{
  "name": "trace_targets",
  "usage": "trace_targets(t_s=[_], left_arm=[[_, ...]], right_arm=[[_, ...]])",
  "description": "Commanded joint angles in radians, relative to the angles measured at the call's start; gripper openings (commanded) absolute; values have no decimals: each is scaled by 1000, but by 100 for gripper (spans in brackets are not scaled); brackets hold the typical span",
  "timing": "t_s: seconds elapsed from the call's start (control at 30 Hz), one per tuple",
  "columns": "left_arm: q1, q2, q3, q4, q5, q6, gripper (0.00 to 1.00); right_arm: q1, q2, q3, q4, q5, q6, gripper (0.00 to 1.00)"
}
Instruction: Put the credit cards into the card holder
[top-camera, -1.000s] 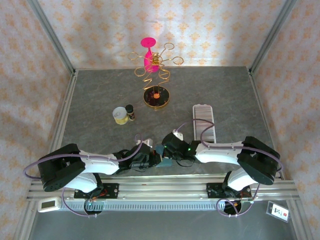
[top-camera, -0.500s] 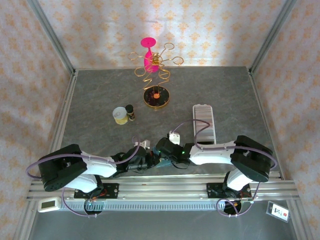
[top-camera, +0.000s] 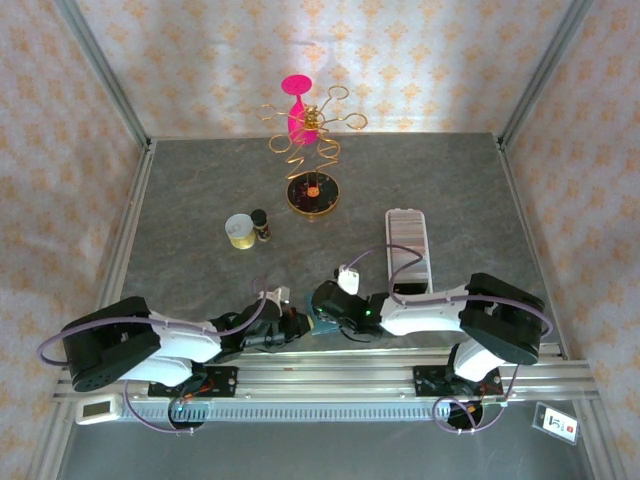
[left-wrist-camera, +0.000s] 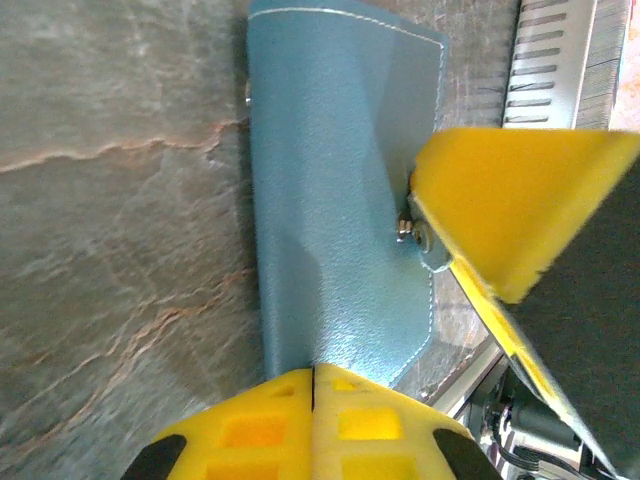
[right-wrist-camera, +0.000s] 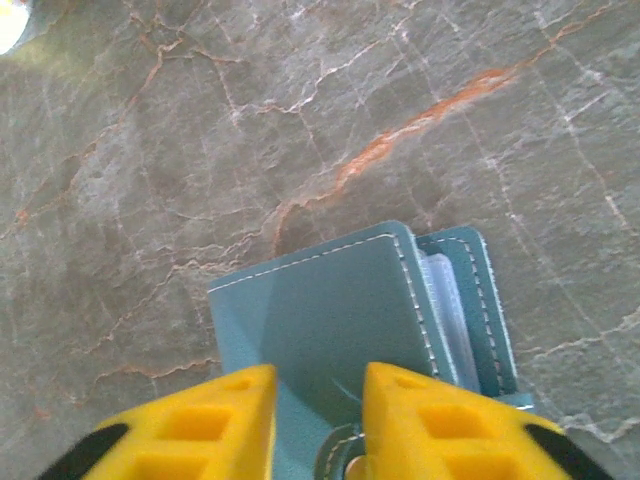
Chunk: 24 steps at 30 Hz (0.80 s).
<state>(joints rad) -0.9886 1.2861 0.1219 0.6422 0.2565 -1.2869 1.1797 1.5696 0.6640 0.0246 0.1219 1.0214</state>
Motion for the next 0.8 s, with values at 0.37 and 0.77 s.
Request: trace_targets(t_s=[0.37,0.77], left_arm=[[-3,-375,-94,-231,-135,-75,0],[-2,-680,-137,-485,-166,-86,0]], right_arm=[[144,331,73,-441,-67,78,9],[200,415,83,-330,-132,162,32]])
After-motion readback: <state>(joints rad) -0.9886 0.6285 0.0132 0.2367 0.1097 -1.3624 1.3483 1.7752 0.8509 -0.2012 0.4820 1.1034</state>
